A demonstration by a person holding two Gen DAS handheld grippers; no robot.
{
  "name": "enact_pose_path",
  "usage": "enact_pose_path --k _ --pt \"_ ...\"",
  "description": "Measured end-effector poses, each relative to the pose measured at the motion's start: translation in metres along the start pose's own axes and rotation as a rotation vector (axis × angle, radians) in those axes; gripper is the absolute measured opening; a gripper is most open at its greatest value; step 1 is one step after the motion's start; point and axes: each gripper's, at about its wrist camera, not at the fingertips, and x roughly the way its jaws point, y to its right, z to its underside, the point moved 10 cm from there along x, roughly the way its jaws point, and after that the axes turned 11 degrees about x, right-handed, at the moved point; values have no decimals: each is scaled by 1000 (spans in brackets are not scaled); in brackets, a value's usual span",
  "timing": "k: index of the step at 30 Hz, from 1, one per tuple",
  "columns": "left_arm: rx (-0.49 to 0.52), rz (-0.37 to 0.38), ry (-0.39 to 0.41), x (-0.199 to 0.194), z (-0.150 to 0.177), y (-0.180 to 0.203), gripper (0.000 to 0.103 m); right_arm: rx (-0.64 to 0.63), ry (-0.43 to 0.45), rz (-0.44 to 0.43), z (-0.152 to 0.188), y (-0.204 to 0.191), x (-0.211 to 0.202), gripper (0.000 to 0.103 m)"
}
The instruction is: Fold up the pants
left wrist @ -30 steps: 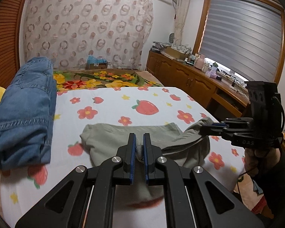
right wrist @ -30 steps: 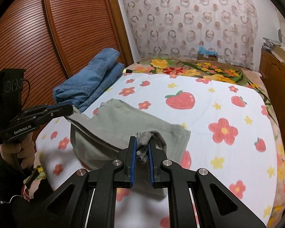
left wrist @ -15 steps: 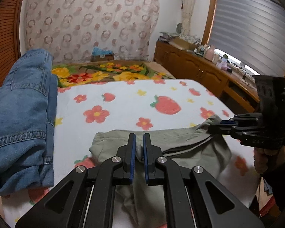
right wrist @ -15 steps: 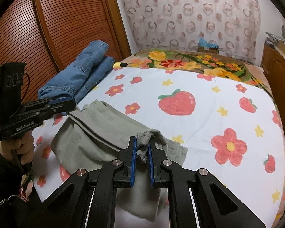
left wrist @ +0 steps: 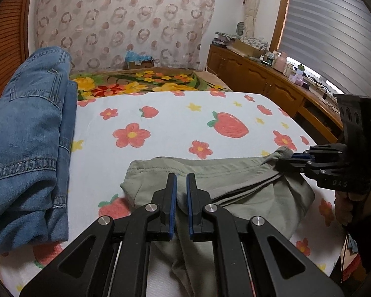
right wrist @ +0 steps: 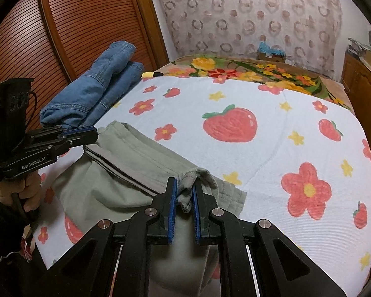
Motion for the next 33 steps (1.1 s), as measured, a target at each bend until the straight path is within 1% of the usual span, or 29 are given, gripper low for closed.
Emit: enact_pose_path --k 8,9,10,11,12,13,16,18,23,25,27,30,33 --pt "-1 4 10 -2 -2 0 9 8 7 7 0 3 -2 11" --pt "-1 4 9 -2 -2 0 12 11 10 8 0 3 -2 11" --pt "-1 -2 6 -2 -1 -1 18 14 12 8 0 4 -3 12" --pt "-9 -8 4 -3 -1 -2 23 15 15 7 0 4 -5 15" --pt "-14 -7 2 -3 -1 -3 25 16 23 15 0 5 -6 18" --pt "-19 -4 1 -4 0 -4 29 17 34 23 -1 6 -9 19" --pt "-32 -5 0 -8 2 -6 45 20 52 27 -2 7 -17 21" --pt "-33 4 -2 -12 4 -7 45 17 61 39 -2 8 -22 23" --pt "-16 -2 -15 -16 10 -5 46 19 65 36 1 11 -29 26" --pt "-10 -6 -27 -13 14 -5 46 17 54 35 2 12 -27 31" --pt "-12 0 -37 -11 17 -5 46 11 37 38 4 13 -24 33" --pt "-12 10 -41 -7 18 -5 46 3 19 41 6 13 -20 33" --pt "13 21 -52 -1 16 -1 45 -3 1 40 5 14 -17 33"
